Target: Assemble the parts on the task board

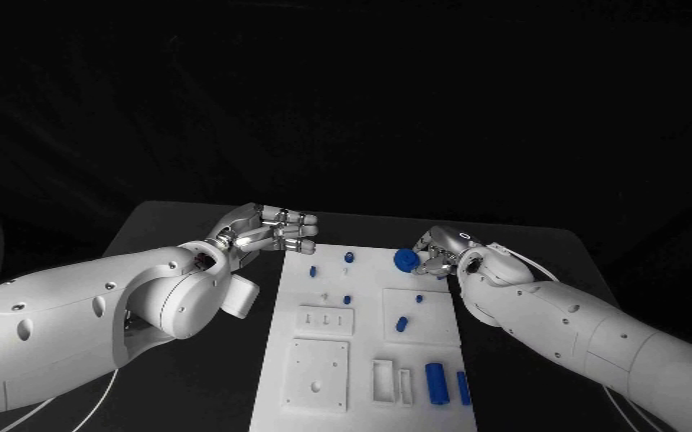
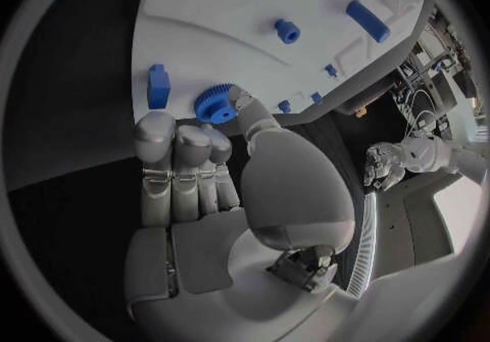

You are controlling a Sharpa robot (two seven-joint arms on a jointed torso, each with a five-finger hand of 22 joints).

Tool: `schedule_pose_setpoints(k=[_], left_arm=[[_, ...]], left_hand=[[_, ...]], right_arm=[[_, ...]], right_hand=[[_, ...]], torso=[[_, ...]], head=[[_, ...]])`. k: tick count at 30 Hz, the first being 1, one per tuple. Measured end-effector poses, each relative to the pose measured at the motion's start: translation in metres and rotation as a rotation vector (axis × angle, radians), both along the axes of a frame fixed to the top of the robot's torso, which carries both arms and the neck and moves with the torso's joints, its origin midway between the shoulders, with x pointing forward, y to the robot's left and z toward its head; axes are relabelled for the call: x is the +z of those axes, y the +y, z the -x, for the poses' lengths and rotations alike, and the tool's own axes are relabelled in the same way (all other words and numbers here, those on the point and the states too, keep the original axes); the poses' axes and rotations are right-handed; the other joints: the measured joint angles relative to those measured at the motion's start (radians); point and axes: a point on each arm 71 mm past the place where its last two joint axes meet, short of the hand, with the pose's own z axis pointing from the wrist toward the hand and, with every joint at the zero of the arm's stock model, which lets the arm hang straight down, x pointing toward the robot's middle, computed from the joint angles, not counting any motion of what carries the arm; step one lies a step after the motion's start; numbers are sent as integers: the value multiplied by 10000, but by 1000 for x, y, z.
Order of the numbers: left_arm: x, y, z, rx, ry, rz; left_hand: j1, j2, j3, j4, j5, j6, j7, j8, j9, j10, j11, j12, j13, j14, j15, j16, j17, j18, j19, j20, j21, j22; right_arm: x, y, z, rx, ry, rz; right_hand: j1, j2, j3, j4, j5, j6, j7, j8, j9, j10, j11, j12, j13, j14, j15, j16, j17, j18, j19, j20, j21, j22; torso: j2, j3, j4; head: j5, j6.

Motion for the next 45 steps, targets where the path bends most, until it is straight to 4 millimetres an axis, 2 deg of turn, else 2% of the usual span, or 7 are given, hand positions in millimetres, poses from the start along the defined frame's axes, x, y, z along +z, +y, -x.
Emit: schedule_pose_setpoints(k=[16,33,45], left_arm=[[0,0,-1,-22,4,-3],[0,-1,-1,-54,8,-6],[0,-2,-1,-82,10,-15]], left_hand=[[0,0,0,0,0,0,0,0,0,0,0,0,0,0,0,0,0,0,0,0,0,-18],[0,0,0,0,0,0,0,0,0,0,0,0,0,0,0,0,1,0,0,0,0,-17],[0,0,0,0,0,0,0,0,0,0,0,0,0,0,0,0,2,-1,0,0,0,-37]], right_arm=[[-1,4,-2,-96,-120,-167],[-2,9,-6,-191,-84,-258],[-4,10,-9,-295,-27,-243]], right_hand=[[-52,51,69,15,-51,66,4,0,1,34,-34,38,32,0,0,0,75,0,0,-1,117,-2],[-91,90,127,75,-51,66,5,-1,1,34,-34,36,51,0,0,0,111,0,0,-1,157,-3],[-135,134,235,148,-129,99,-30,-1,2,34,-34,32,61,0,0,36,164,0,0,-1,268,-4]], torso=[[-16,-12,-17],[-10,-4,-6],[-7,1,-12]], head=[[24,-23],[32,-53],[91,-109]])
